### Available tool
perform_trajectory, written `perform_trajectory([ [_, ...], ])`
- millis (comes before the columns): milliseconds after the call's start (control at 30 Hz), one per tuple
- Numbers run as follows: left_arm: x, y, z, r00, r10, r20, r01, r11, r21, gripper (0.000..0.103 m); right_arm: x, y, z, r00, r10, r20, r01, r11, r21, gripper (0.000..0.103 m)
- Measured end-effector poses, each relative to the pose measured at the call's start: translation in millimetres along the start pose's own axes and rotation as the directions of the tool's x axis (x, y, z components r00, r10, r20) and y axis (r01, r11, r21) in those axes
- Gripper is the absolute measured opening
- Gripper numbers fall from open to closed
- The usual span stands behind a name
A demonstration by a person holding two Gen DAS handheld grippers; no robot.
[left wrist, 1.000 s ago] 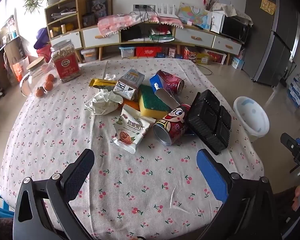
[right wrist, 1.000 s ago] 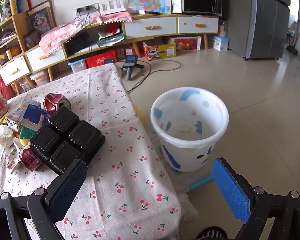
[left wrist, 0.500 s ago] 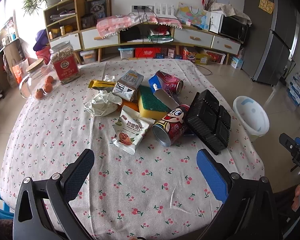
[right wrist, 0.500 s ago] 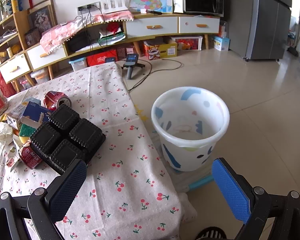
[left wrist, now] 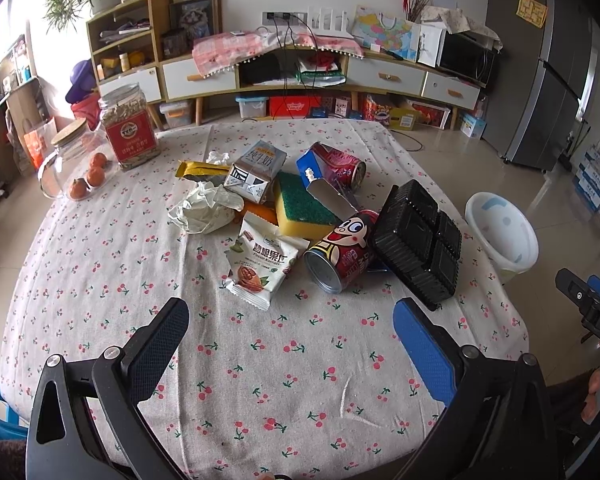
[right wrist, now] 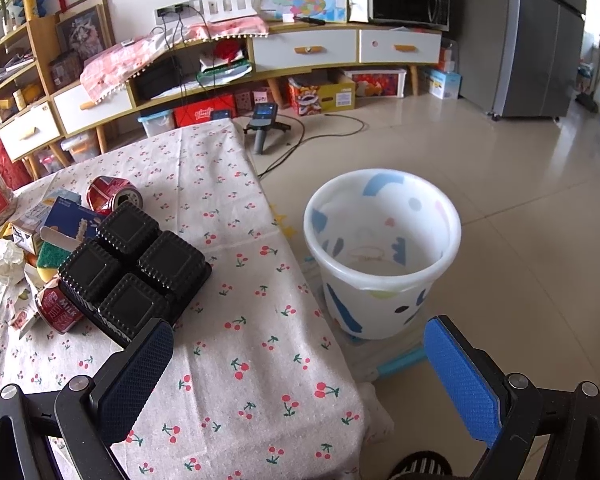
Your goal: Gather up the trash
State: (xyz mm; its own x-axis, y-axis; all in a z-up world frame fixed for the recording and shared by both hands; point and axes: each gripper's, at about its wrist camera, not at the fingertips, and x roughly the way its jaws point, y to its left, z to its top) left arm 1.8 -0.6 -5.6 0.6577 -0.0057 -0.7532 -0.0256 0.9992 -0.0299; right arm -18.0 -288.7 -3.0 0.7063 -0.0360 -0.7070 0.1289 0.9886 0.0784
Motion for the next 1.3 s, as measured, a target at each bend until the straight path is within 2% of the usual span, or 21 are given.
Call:
perform_trajectory([
  [1300, -2.8, 1.4, 0.5, 1.000, 0.002, 0.016, -0.002, 1.000, -0.003, 0.103, -0.8, -5.5, 0.9, 1.000, -0.001, -0.013, 0.001, 1.000, 0.021, 0.103],
])
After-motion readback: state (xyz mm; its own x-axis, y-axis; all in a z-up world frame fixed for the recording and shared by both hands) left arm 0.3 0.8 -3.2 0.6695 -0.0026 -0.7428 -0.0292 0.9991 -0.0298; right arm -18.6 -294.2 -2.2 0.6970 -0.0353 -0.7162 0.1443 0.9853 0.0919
